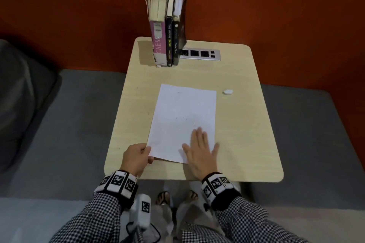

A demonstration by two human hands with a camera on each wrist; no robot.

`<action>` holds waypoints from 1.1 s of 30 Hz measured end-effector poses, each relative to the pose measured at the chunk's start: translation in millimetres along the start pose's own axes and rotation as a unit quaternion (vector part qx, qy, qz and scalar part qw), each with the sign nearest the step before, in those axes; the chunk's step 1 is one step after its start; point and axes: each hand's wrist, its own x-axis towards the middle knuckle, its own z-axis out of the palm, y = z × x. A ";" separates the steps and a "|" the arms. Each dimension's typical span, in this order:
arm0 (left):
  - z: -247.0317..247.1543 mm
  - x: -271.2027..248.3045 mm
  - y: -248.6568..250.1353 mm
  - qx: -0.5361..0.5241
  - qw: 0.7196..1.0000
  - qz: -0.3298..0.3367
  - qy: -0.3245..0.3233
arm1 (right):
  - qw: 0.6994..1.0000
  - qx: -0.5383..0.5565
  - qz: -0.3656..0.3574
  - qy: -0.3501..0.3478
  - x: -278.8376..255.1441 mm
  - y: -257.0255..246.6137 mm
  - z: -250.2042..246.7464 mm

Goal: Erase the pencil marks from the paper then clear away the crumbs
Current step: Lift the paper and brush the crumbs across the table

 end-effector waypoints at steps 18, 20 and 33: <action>-0.3 -6.2 1.3 0.004 1.000 0.007 -0.013 | 0.985 0.000 -0.154 -0.074 21.8 -58.7 9.0; -5.7 -5.8 -0.9 -0.063 0.998 -0.017 -0.004 | 0.993 -0.018 -0.105 -0.056 31.7 -34.5 3.8; 14.8 -26.8 15.6 -0.204 0.973 -0.092 -0.051 | 0.980 0.023 -0.173 -0.095 22.5 -57.2 5.8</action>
